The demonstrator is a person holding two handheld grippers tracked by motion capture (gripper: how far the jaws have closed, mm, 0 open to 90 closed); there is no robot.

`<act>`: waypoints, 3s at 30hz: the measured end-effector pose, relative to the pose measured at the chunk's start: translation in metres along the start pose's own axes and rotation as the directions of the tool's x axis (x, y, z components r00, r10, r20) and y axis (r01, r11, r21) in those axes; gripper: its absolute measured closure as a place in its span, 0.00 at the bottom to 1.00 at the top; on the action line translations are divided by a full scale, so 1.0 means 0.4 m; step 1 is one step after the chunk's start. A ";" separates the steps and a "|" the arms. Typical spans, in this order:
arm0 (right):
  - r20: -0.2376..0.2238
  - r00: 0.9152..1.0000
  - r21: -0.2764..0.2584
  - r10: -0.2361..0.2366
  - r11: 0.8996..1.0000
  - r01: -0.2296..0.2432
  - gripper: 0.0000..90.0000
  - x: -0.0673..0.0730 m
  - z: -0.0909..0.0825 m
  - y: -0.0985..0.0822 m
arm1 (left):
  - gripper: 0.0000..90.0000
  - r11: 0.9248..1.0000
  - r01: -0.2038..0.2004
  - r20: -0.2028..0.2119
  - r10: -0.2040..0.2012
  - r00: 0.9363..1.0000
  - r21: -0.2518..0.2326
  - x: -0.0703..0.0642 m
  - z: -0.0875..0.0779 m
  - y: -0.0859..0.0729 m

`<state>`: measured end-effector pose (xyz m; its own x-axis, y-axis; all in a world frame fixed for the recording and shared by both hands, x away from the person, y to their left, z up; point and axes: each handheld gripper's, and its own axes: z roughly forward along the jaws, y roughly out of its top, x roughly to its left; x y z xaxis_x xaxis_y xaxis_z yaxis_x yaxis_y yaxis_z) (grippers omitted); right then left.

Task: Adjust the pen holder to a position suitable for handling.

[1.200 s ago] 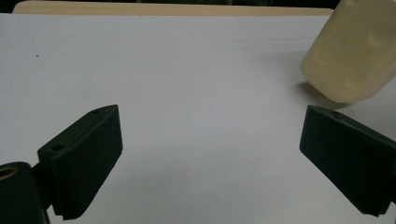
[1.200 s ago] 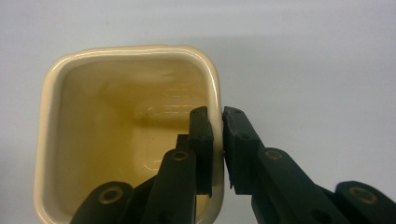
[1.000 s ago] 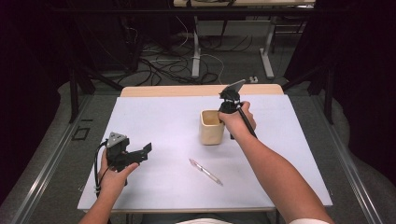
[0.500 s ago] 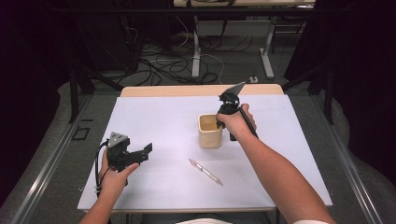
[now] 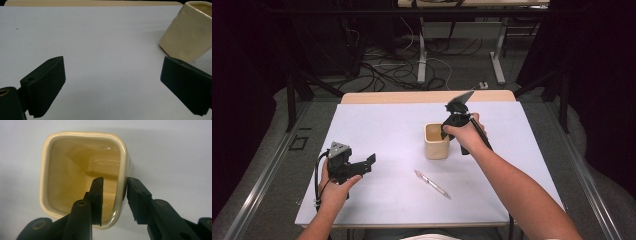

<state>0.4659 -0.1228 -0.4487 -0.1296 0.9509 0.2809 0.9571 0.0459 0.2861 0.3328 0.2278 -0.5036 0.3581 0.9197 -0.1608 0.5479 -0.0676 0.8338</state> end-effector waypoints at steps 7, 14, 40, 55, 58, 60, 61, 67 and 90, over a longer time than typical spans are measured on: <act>-0.009 0.995 -0.045 -0.098 0.994 0.097 0.60 0.014 -0.020 -0.027 | 0.06 1.000 0.000 -0.001 0.000 1.000 0.007 -0.002 0.001 0.000; -0.027 0.983 -0.082 -0.182 0.980 0.179 0.57 0.015 -0.051 -0.049 | 0.06 1.000 0.003 -0.001 -0.003 1.000 0.007 -0.004 0.002 -0.001; -0.064 0.852 -0.171 -0.520 0.847 0.504 0.27 0.028 -0.112 -0.165 | 0.06 1.000 -0.004 0.000 0.004 1.000 0.015 -0.008 0.006 -0.003; -0.084 0.781 -0.144 -0.618 0.784 0.604 0.46 0.034 -0.105 -0.227 | 0.06 1.000 -0.011 0.001 0.011 1.000 0.017 -0.009 0.007 -0.004; -0.083 0.767 -0.128 -0.636 0.771 0.624 0.48 0.034 -0.091 -0.236 | 0.06 1.000 -0.010 0.002 0.010 1.000 0.022 -0.009 0.007 -0.004; -0.087 0.768 -0.146 -0.634 0.771 0.620 0.51 0.033 -0.072 -0.245 | 0.06 1.000 -0.012 0.001 0.012 1.000 0.019 -0.009 0.008 -0.004; -0.085 0.760 -0.104 -0.645 0.764 0.637 0.51 0.032 -0.071 -0.245 | 0.06 1.000 -0.012 0.001 0.012 1.000 0.020 -0.009 0.007 -0.004; -0.083 0.754 -0.048 -0.652 0.758 0.650 0.56 0.032 -0.026 -0.269 | 0.06 1.000 -0.013 0.001 0.013 1.000 0.019 -0.009 0.007 -0.004; -0.115 0.752 0.096 -0.649 0.746 0.659 0.68 0.026 0.097 -0.333 | 0.06 1.000 -0.013 0.004 0.013 1.000 0.025 -0.010 0.009 -0.005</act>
<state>0.3469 -0.1072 -0.5194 -0.7485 0.6502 0.1305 0.6537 0.6901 0.3106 0.3331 0.2228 -0.5064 0.3684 0.9172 -0.1519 0.5619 -0.0895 0.8223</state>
